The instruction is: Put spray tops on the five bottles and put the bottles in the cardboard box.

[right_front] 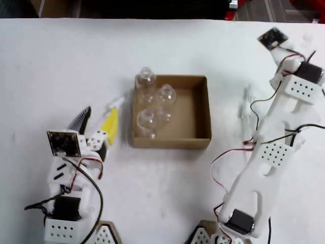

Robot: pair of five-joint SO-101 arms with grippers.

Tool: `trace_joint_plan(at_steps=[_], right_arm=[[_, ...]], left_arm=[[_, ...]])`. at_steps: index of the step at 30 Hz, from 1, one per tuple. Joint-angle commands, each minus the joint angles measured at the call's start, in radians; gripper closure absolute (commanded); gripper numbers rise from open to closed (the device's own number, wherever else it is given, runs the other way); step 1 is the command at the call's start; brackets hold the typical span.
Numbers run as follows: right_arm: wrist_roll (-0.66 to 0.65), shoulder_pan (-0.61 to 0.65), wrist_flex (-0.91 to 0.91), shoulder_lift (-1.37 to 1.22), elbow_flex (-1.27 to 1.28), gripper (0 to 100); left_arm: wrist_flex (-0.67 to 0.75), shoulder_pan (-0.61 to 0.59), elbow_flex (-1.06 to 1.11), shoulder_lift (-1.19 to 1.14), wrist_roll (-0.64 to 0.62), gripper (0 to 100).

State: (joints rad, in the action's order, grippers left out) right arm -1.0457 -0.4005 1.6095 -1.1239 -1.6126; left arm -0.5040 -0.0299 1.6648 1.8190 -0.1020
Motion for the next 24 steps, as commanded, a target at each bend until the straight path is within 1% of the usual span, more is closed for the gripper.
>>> trace_joint_plan(at_steps=[1, 5, 12, 17, 19, 24], right_arm=[[0.044, -0.008, 0.073, 0.191, -0.051, 98.2], [0.242, -0.008, 0.111, 0.325, -0.051, 98.3], [0.611, -0.015, 0.117, 0.555, -0.043, 98.3], [0.918, -0.008, 0.119, 0.667, -0.043, 98.3], [0.974, -0.01, 0.119, 0.704, -0.043, 98.3], [0.979, -0.01, 0.124, 0.796, -0.041, 98.3]], left_arm=[[0.025, 0.013, -0.006, 0.012, 0.014, 78], [0.025, 0.012, -0.006, 0.012, 0.014, 78], [0.025, 0.005, -0.008, 0.012, 0.014, 78], [0.025, 0.005, -0.009, 0.012, 0.014, 78], [0.025, 0.005, -0.009, 0.012, 0.014, 78], [0.025, 0.005, -0.009, 0.012, 0.014, 78]])
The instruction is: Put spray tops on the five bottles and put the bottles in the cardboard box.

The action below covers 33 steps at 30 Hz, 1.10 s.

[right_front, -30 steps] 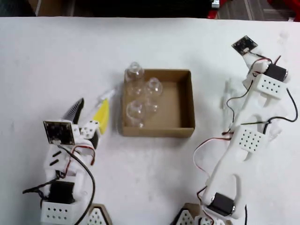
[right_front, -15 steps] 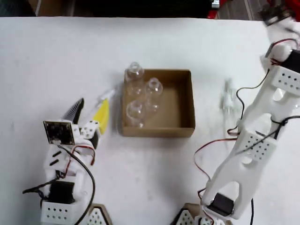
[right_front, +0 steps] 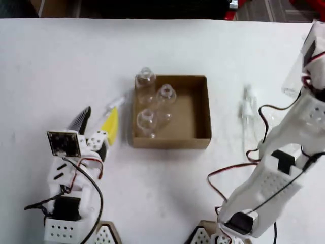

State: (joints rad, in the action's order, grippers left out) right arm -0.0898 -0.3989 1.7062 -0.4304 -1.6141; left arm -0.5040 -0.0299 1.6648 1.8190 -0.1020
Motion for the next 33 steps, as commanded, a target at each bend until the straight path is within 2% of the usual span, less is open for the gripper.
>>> trace_joint_plan(at_steps=[1, 5, 10, 15, 23, 33], right_arm=[[0.025, -0.012, 0.028, 0.122, -0.038, 98.3], [0.028, -0.008, 0.028, 0.226, 0.051, 98.4], [0.066, 0.045, 0.025, 0.414, 0.394, 98.4], [0.064, 0.189, 0.019, 0.599, 0.684, 98.3], [0.063, 0.412, -0.01, 0.717, 0.948, 98.2], [0.068, 0.435, -0.143, 0.736, 1.112, 98.2]], left_arm=[[0.025, 0.004, -0.009, 0.012, 0.014, 78], [0.025, 0.004, -0.011, 0.012, 0.014, 78], [0.025, 0.004, -0.011, 0.012, 0.014, 78], [0.025, 0.004, -0.011, 0.012, 0.014, 78], [0.025, 0.004, -0.012, 0.012, 0.014, 78], [0.025, 0.004, -0.012, 0.012, 0.014, 78]])
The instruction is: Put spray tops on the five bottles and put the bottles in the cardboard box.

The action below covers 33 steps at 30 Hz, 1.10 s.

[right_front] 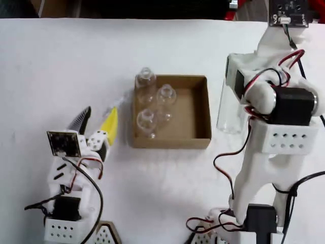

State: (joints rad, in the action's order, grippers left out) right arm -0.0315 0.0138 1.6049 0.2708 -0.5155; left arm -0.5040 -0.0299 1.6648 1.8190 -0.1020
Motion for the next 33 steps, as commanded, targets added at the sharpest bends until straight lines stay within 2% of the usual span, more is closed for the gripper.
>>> trace_joint_plan(at_steps=[1, 10, 15, 26, 33], right_arm=[[0.009, 0.022, -0.042, 0.044, 0.017, 98.2], [0.011, 0.024, -0.039, 0.193, 0.037, 98.2], [0.005, 0.12, -0.064, 0.308, 0.265, 98.2], [0.012, 0.145, -0.763, 0.615, 0.942, 98.3], [0.012, 0.108, -1.125, 0.627, 1.18, 98.3]], left_arm=[[0.025, 0.004, -0.012, 0.012, 0.014, 78], [0.025, 0.004, -0.012, 0.012, 0.014, 78], [0.025, 0.004, -0.012, 0.012, 0.014, 78], [0.025, 0.004, -0.012, 0.012, 0.014, 78], [0.026, 0.004, -0.012, 0.012, 0.052, 78]])
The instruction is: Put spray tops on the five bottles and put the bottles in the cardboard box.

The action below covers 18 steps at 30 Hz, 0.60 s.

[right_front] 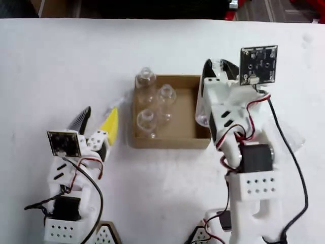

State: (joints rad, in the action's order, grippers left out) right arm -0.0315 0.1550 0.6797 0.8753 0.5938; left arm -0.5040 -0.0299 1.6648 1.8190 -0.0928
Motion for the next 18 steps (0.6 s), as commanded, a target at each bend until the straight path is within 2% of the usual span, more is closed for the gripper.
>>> trace_joint_plan(at_steps=[1, 12, 18], right_arm=[[0.012, -0.038, -0.239, 0.022, 0.094, 98.3], [0.012, -0.039, -0.55, 0.005, 0.278, 98.3], [0.012, -0.051, -0.616, -0.191, 0.242, 98.3]], left_arm=[[0.026, 0.005, -0.011, 0.012, 0.049, 78], [0.026, 0.005, -0.011, 0.012, 0.048, 78], [0.026, 0.005, -0.011, 0.012, 0.048, 78]])
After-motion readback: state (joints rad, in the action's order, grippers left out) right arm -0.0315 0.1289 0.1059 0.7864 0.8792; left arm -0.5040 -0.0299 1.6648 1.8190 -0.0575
